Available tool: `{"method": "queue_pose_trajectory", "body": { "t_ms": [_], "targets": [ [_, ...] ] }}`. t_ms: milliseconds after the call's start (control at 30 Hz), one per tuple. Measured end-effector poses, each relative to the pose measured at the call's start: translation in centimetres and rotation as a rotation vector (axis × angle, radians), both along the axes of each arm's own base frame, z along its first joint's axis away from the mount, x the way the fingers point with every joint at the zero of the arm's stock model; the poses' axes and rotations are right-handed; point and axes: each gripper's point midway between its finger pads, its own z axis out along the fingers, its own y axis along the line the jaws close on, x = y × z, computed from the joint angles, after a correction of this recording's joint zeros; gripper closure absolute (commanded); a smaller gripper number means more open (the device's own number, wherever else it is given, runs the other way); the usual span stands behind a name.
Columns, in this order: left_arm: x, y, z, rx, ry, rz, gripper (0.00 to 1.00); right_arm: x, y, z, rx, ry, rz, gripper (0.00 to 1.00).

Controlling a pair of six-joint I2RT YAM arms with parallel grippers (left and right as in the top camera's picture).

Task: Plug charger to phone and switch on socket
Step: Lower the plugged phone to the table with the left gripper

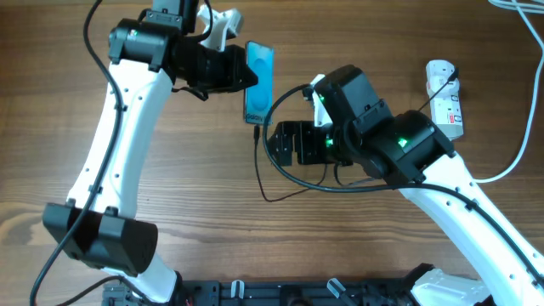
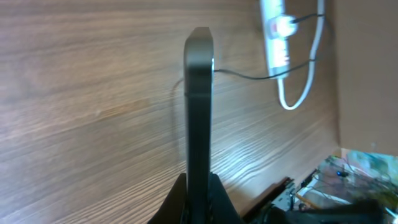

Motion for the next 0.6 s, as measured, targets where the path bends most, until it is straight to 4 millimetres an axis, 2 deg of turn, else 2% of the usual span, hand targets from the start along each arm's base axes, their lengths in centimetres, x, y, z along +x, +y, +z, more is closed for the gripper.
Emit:
{"method": "queue_pose_trajectory", "body": {
  "t_ms": [167, 233, 367, 533, 600],
  "targets": [
    [0.9, -0.2, -7.8, 0.036, 0.184, 0.025, 0.96, 0.0, -0.3, -0.2, -0.012, 0.007, -0.021, 0.00],
    [1.4, -0.6, -10.3, 0.029, 0.234, 0.026, 0.96, 0.0, -0.3, -0.2, -0.014, 0.010, -0.021, 0.00],
    [2.8, -1.9, -13.5, 0.005, 0.277, 0.031, 0.96, -0.1, -0.4, -0.3, -0.016, 0.012, -0.021, 0.00],
    [3.2, -4.6, -17.3, -0.008, 0.311, 0.001, 0.96, 0.0, -0.4, -0.3, -0.016, 0.013, -0.021, 0.00],
    [3.4, -5.4, -18.2, -0.015, 0.321, 0.003, 0.96, 0.1, -0.2, -0.8, -0.026, 0.026, -0.021, 0.00]
  ]
}}
